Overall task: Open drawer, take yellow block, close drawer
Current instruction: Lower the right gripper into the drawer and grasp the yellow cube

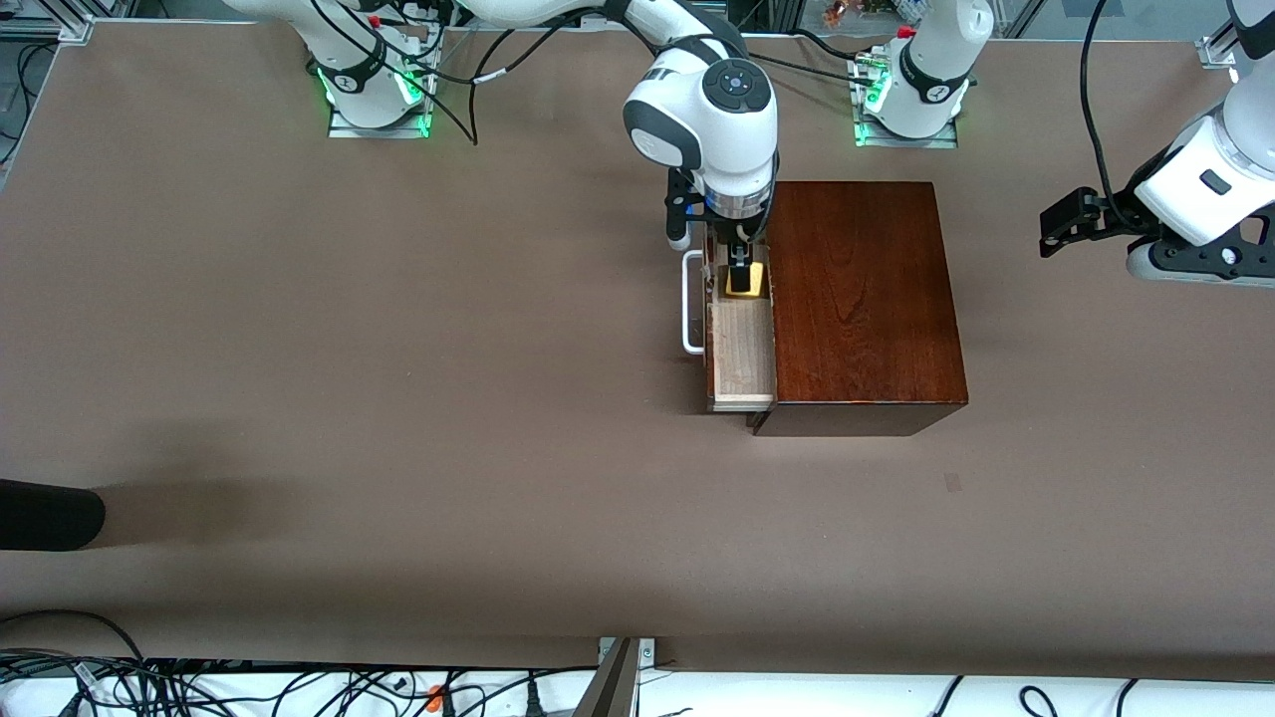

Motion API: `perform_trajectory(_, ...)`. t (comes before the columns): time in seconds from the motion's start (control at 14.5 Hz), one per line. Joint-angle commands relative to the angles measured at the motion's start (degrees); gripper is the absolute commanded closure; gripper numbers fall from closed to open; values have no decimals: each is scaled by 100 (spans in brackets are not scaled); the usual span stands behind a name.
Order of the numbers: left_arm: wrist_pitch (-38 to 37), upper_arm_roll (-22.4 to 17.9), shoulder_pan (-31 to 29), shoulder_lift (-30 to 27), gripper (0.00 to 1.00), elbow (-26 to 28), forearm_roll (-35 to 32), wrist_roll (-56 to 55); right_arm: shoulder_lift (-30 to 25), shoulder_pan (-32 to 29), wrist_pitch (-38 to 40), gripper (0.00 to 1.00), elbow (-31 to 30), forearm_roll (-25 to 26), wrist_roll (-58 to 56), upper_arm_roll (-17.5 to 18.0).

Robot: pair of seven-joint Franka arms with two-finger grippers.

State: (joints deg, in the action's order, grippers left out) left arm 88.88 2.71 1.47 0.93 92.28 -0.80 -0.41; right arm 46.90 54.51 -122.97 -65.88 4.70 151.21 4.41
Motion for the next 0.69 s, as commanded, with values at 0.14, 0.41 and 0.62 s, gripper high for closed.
perform_trajectory(0.14, -90, 19, -24, -22, 0, -79, 63, 121, 206, 51, -209, 0, 163, 110, 146, -63)
perform_trajectory(0.41, -90, 19, -24, -31, 0, -79, 63, 121, 241, 25, -263, 2, 163, 93, 155, -98)
perform_trajectory(0.62, -99, 19, -16, -22, 0, -79, 63, 112, 224, -19, -263, 65, 181, 84, 146, -98)
